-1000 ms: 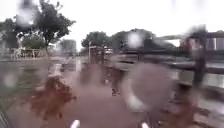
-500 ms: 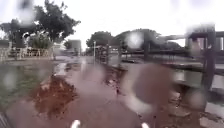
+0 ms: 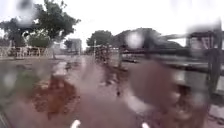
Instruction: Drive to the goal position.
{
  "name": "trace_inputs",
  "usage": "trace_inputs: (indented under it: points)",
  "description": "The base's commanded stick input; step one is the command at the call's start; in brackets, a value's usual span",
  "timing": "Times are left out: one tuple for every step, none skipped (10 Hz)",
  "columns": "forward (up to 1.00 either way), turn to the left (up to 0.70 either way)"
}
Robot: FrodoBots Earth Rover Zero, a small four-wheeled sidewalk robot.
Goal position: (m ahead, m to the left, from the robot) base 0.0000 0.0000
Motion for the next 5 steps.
trace_inputs:
  points:
    - [0.7, 0.0]
    - [0.7, 0.06]
    - [0.7, 0.14]
    - [0.7, 0.22]
    - [0.7, 0.27]
